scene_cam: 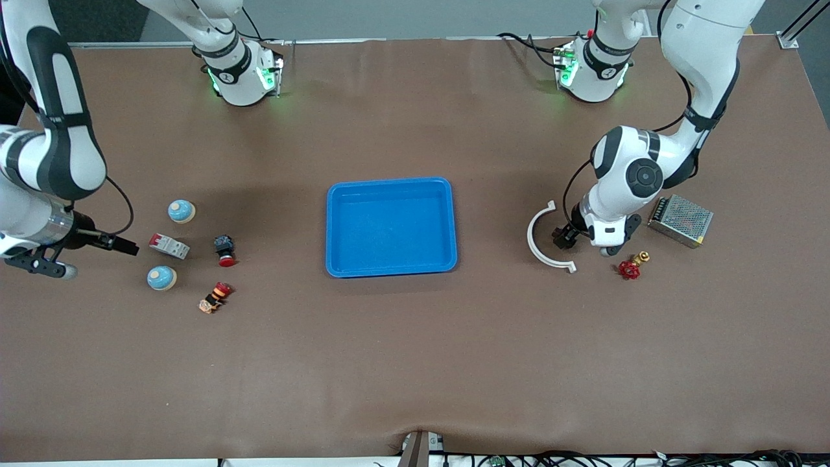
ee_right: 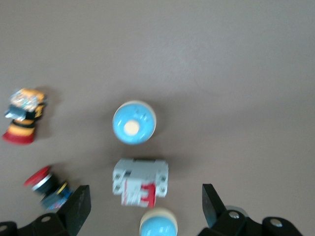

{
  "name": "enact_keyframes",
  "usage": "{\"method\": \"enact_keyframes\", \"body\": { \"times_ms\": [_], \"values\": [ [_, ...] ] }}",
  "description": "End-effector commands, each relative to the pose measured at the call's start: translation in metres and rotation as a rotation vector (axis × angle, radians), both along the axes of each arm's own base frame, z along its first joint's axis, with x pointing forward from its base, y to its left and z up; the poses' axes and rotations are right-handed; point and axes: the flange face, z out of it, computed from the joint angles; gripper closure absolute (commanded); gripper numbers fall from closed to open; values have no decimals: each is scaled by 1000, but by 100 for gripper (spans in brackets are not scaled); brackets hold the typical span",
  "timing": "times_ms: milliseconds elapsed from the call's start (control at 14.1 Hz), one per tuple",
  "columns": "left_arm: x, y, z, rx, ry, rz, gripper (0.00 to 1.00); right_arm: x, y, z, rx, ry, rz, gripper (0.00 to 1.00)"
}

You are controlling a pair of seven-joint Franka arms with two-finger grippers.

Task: Place electrolytic capacitor and blue bell in tray
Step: 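Grasp the capacitor with the left gripper while the right gripper grasps the bell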

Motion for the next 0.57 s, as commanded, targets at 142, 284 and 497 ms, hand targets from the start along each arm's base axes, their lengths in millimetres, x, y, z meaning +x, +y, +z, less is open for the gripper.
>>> {"method": "enact_keyframes", "body": {
  "times_ms": [142,284,497],
  "values": [
    [3,-2,-8,-9,-9,14,55,27,-2,-45,22,21,2,0],
    [3,-2,-8,-10,-11,13,75,27,3,-73,56,28,-24,0],
    [12,-6,25,-8,-70,0,100,34,11,-108,39,-10,-11,0]
  ]
}}
